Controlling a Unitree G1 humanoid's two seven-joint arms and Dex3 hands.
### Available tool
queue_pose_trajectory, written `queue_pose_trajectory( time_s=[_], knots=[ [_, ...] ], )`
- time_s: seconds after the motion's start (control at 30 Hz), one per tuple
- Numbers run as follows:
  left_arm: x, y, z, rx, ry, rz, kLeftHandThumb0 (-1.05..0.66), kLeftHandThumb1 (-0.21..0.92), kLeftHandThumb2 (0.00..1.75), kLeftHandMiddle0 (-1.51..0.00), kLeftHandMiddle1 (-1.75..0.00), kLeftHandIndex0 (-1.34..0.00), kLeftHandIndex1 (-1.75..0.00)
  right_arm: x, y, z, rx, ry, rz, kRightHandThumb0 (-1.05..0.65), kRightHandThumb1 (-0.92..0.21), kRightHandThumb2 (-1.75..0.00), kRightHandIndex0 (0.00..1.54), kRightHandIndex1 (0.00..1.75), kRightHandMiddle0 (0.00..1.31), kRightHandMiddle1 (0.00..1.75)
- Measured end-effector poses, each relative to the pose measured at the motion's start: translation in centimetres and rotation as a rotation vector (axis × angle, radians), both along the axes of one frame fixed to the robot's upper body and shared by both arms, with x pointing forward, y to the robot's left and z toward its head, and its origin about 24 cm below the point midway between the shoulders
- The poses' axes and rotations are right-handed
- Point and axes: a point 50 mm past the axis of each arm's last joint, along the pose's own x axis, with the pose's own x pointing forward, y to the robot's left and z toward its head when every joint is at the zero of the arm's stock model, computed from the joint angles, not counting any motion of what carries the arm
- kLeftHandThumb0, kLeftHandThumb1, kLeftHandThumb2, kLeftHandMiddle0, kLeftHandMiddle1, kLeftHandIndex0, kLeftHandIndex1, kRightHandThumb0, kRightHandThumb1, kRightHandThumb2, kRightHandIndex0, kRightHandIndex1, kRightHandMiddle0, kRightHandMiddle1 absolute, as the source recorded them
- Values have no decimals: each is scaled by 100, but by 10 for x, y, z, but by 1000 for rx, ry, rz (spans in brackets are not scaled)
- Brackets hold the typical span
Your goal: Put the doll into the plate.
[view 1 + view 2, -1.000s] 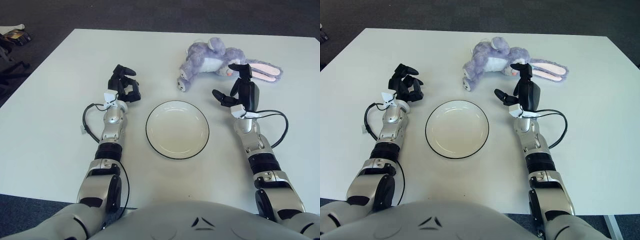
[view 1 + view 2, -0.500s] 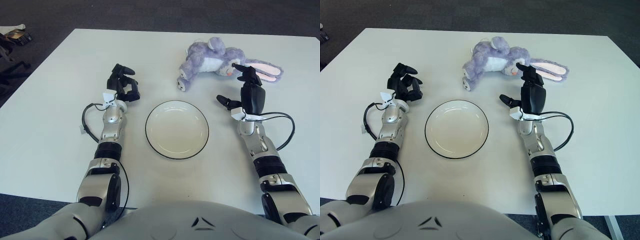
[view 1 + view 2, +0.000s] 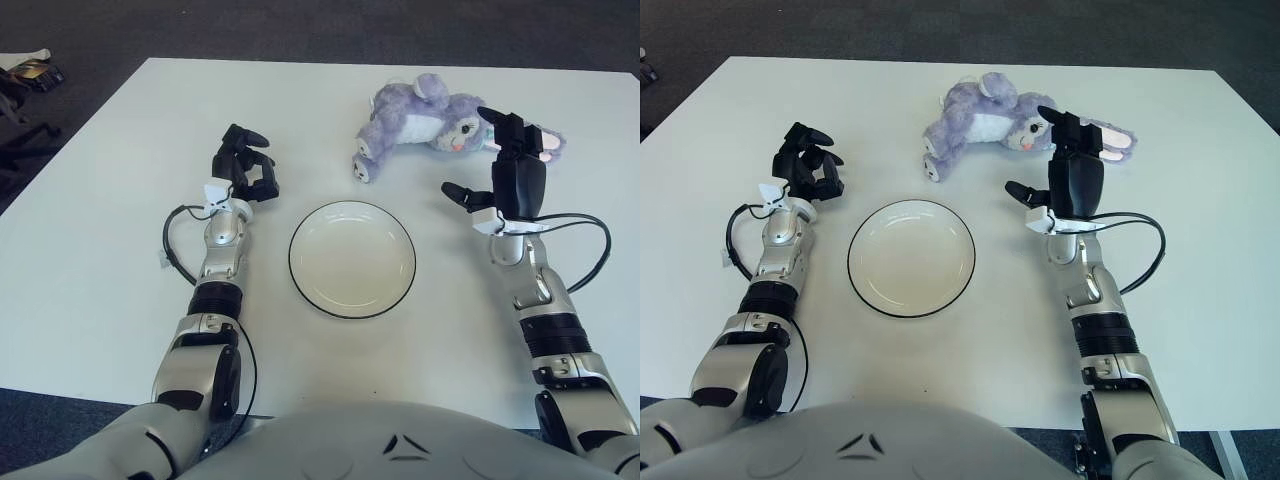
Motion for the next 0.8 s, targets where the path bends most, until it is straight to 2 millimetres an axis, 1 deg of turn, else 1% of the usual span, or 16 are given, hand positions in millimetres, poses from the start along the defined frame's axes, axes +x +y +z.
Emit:
queue_pose_trajectory(
  time_s=[0.07, 0.13, 0.27, 0.43, 0.47, 0.53, 0.67, 0.77, 0.8],
  knots=[
    [0, 0, 0, 0, -2, 2, -1, 26, 140, -55, -175, -53, -175, 0, -1, 3, -16, -14, -2, -35, 6, -127, 0, 113, 0, 65],
    [0, 0, 0, 0, -3, 2, -1, 25, 140, -55, -175, -53, -175, 0, -1, 5, -30, -30, -5, -37, 5, -126, 0, 108, 0, 65],
    [1, 0, 0, 1, -4, 2, -1, 25, 140, -55, -175, -54, -175, 0, -1, 9, -31, -49, -6, -40, 5, -125, 0, 100, 0, 68],
    [2, 0, 0, 2, -4, 1, -1, 25, 140, -55, -175, -54, -175, -1, -1, 13, -25, -63, 1, -44, 4, -123, 0, 96, 0, 72],
    [2, 0, 0, 2, -4, 1, -1, 25, 140, -55, -175, -54, -175, -1, 0, 13, -26, -63, 2, -49, 1, -121, 0, 89, 0, 74],
    [2, 0, 0, 3, -2, 1, -1, 25, 141, -55, -175, -54, -175, -1, 0, 14, -27, -63, 2, -57, -4, -117, 0, 80, 0, 77],
    [3, 0, -1, 5, 2, 0, -1, 25, 141, -55, -175, -54, -175, 1, 0, 16, -44, -68, -7, -65, -9, -113, 0, 72, 0, 80],
    [3, 0, -1, 7, 1, -2, -1, 24, 141, -56, -175, -54, -175, 3, 0, 19, -66, -74, -15, -69, -13, -110, 0, 66, 0, 87],
    [3, 1, -1, 8, 1, -4, -1, 24, 141, -56, -175, -54, -175, 4, 0, 20, -78, -73, -20, -70, -14, -109, 0, 62, 0, 90]
  ],
)
